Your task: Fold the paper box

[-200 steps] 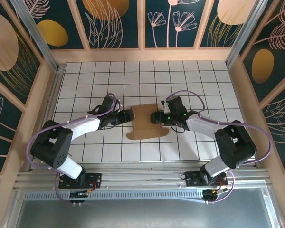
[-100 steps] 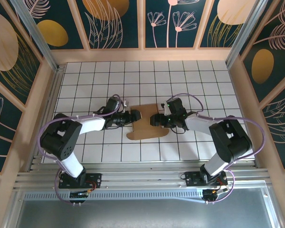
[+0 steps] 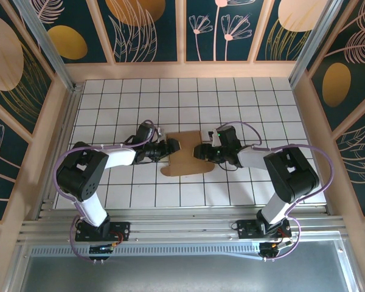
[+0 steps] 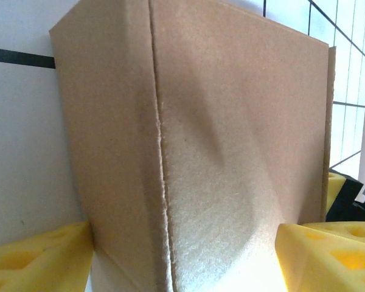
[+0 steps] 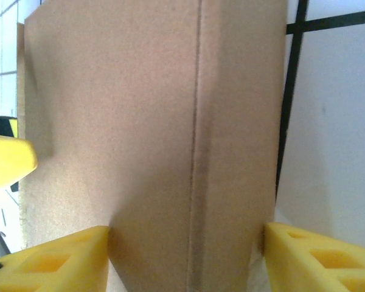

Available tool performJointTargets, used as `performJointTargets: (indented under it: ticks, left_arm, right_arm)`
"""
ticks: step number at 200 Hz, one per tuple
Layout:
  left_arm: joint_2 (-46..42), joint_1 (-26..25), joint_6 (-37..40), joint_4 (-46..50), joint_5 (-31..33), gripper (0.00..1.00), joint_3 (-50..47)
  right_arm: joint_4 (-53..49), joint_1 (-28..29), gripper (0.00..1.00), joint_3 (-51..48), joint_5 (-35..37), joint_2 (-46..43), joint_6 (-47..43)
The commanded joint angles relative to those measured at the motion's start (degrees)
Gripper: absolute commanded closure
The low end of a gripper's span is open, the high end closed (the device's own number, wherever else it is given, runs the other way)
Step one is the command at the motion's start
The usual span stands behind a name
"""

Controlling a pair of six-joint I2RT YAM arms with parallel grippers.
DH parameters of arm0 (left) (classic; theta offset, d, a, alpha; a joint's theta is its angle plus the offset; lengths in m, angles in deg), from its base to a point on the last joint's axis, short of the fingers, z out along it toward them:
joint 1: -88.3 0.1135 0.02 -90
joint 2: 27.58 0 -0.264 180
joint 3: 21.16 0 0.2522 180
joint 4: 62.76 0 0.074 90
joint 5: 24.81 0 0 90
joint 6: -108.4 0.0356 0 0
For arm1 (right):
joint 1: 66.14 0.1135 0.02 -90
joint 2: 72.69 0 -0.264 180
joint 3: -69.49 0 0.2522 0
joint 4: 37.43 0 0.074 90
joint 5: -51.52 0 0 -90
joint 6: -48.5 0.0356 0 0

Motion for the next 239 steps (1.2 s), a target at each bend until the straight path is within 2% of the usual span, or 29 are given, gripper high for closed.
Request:
performJointTargets:
  ticks: [1, 12, 37, 72, 99, 110, 124, 176, 212, 239]
  left_arm:
    - [-4.08, -1.55, -2.43, -4.13, -8.07, 0.24, 2.77]
    - [-5.17, -1.56, -0.28, -0.17, -5.78, 0.23, 4.07]
    - [-6.79, -1.57, 6.03, 10.89, 3.74, 0.19, 7.79]
    - [-5.54, -1.57, 4.84, 9.81, 3.13, 0.15, 7.92]
    - [-2.88, -1.53, 4.58, 15.40, 13.50, 0.14, 9.15]
    - [-2.51, -1.56, 4.55, 15.33, 15.21, 0.14, 9.05]
    - [-2.12, -1.57, 4.18, 13.37, 12.65, 0.14, 8.51]
    - [4.92, -1.57, -1.66, -1.44, -5.46, 0.16, 6.73]
    - [7.99, -1.57, -4.77, -5.89, -9.34, 0.19, 6.23]
    - [7.48, -1.57, -7.92, -10.89, -11.49, 0.33, 4.91]
  right_arm:
    - [2.23, -1.57, 0.38, -3.32, -2.44, 2.62, 2.54]
    - [1.90, -3.05, 0.39, -4.18, -2.72, 2.33, 2.03]
    - [1.23, -7.04, 0.42, -5.94, -4.08, 2.23, 0.74]
    - [1.59, -7.81, 0.42, -6.58, -5.10, 2.84, -0.03]
    - [1.75, -8.47, 0.44, -6.70, -4.93, 4.00, 0.07]
    - [1.62, -9.09, 0.45, -6.90, -4.76, 4.39, -0.01]
    - [2.06, -10.01, 0.46, -7.46, -5.47, 4.93, -0.09]
    - [6.12, -13.54, 0.51, -8.83, -10.99, 8.45, 0.58]
    - [7.00, -14.19, 0.52, -8.94, -12.14, 9.52, 0.69]
    - [6.89, -14.11, 0.52, -9.02, -12.14, 8.78, 0.65]
